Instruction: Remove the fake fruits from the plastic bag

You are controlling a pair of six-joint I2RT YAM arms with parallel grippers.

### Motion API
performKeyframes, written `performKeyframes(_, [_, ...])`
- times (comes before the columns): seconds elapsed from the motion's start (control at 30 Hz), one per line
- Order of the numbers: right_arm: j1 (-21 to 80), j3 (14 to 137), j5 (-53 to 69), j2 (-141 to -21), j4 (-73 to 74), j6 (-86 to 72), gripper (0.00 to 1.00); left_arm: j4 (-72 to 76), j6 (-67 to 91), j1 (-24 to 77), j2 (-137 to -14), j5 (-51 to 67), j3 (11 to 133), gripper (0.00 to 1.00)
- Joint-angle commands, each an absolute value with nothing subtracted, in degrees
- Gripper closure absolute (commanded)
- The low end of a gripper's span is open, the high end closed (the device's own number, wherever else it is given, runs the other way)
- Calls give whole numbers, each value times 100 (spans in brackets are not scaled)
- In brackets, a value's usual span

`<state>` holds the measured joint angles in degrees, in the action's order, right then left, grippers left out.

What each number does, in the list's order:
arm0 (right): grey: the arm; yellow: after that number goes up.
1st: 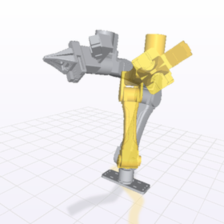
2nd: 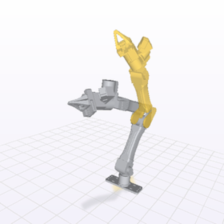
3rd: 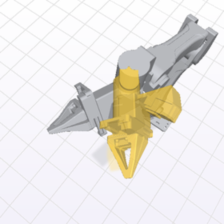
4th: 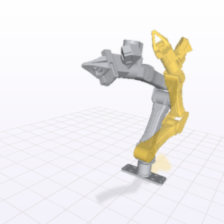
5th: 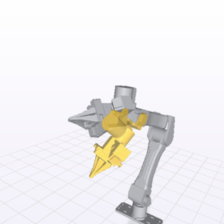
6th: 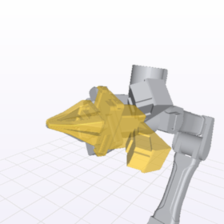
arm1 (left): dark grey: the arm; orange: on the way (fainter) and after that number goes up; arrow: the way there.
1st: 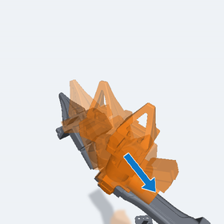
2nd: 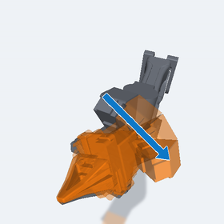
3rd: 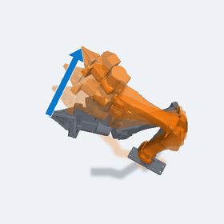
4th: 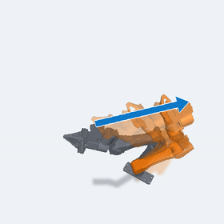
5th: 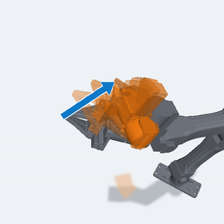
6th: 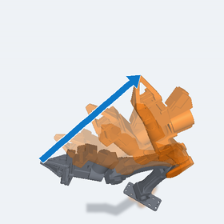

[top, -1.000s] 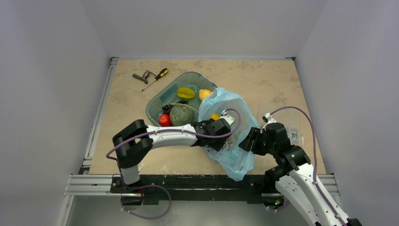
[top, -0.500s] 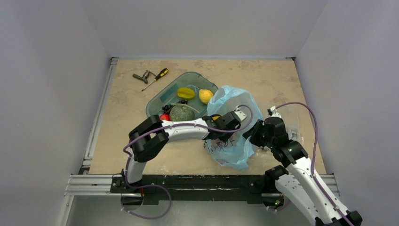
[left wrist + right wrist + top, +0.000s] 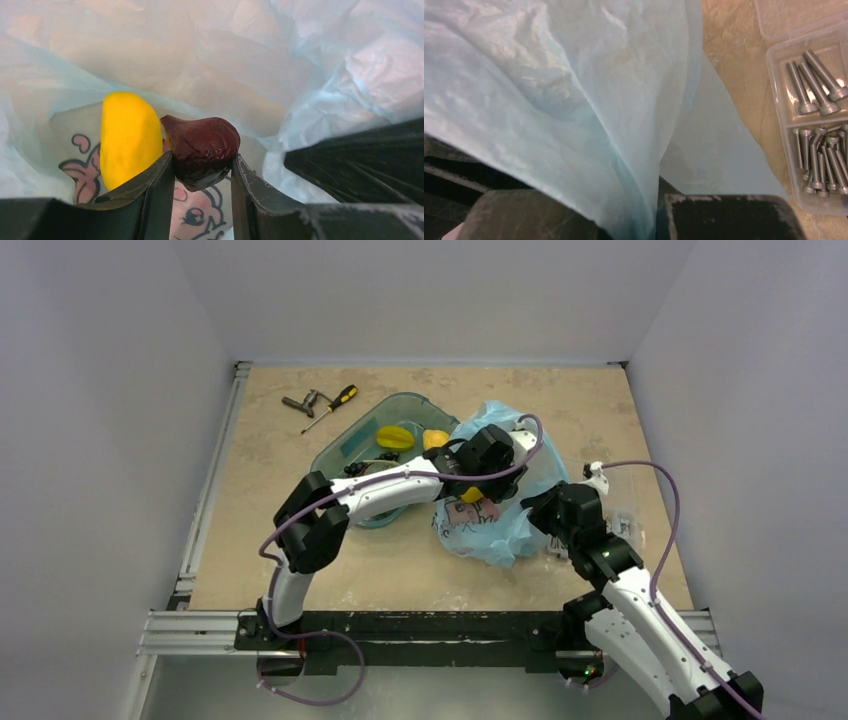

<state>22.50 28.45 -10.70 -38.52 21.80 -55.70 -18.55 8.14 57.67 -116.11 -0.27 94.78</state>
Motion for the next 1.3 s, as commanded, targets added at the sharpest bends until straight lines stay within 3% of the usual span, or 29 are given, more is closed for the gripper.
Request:
performKeyframes(0.0, [2259, 2702, -1881, -3797, 1232, -5797, 100, -1849, 730, 5630, -11189, 645, 9916, 100])
performKeyframes(0.33, [1871, 3013, -2133, -4542, 622, -5446, 100, -2656, 1079, 5538, -10005, 1175, 9847, 100])
performKeyframes(0.7, [1337, 3363, -812, -4690, 335, -3311, 100, -3210, 807, 4961, -8088, 35, 8456, 100])
performKeyframes(1.1, [1327, 3459, -102, -4787, 471, -2713, 100, -4621, 835, 3744, -10372, -684, 10302, 100])
performKeyframes(1.27, [1327, 3270, -107, -4606, 501, -2759, 100, -4431, 928, 3700, -10884, -681, 10320, 100])
